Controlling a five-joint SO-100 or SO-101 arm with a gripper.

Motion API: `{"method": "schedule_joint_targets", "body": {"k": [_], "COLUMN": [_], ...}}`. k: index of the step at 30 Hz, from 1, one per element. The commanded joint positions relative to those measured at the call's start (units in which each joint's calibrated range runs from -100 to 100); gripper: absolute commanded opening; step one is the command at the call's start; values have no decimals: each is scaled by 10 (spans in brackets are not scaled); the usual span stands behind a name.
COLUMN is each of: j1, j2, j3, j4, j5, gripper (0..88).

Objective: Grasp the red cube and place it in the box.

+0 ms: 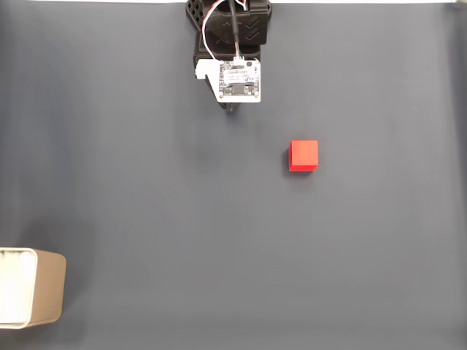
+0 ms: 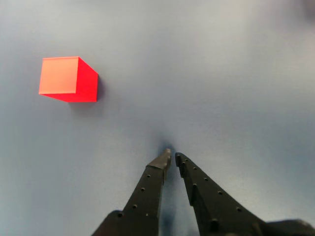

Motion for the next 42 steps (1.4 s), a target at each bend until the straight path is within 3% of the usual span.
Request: {"method": "schedule_joint_targets", "body": {"k": [1, 35, 42], "j1": [6, 6, 6], "j2": [1, 0, 1], "j3": [5, 5, -7], "j4": [13, 12, -74], "j5": [2, 7, 9], "gripper": [0, 0, 0]}}
